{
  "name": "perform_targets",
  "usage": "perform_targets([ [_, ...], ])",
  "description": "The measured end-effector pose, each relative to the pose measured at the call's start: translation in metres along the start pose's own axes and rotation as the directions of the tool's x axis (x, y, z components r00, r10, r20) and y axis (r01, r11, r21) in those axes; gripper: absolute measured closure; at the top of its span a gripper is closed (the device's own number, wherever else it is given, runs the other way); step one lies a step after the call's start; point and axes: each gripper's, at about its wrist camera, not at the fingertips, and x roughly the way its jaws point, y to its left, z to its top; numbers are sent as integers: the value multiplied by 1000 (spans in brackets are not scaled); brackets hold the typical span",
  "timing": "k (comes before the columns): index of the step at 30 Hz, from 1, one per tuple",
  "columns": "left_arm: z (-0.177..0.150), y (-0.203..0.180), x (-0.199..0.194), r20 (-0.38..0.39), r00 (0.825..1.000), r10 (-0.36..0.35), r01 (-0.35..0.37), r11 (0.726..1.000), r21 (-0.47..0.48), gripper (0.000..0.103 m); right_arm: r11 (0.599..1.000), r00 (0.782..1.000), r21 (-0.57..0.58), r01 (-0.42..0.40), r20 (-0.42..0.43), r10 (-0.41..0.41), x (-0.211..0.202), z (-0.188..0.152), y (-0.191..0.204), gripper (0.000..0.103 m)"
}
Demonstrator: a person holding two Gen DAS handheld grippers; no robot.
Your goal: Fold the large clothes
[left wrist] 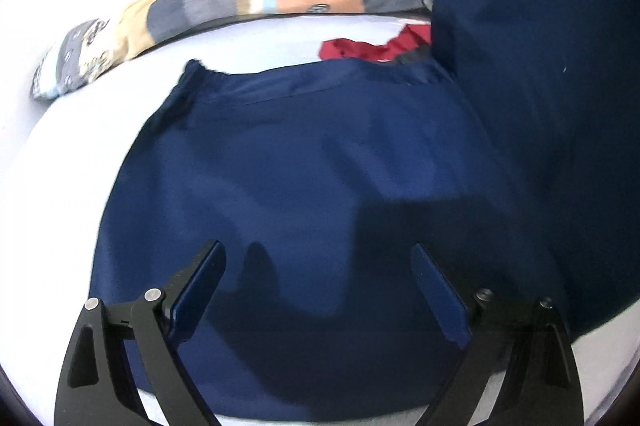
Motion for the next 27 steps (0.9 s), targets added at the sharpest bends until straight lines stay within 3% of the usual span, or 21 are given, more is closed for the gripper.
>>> perform_targets([
  [6,-13,30,-36,22,1000,0,1,999,-55,9,981,996,177,-83,41,77,28,-19,2,94],
  [12,-36,93,-78,42,997,68,-61,987,-151,9,954,988,259,-152,63,141,82,-45,25,94],
  [15,-50,130,-96,51,992,117,-107,979,-175,9,952,989,267,-147,63,135,124,-54,38,94],
  [21,-75,195,-118,42,981,188,-174,958,-230,9,991,1000,134,20,-8,-19,227,-72,56,95],
  [22,-79,203,-121,38,979,202,-188,954,-234,9,992,995,88,95,-25,-93,251,-77,55,95],
  [24,-88,218,-125,25,975,219,-206,945,-253,9,981,981,30,190,-41,-189,281,-83,50,95],
  [25,-90,224,-126,18,974,224,-212,942,-260,9,960,959,-34,278,-44,-279,302,-86,47,96],
  [27,-100,236,-132,8,971,239,-227,932,-284,9,930,931,-81,359,-45,-364,325,-90,39,94],
])
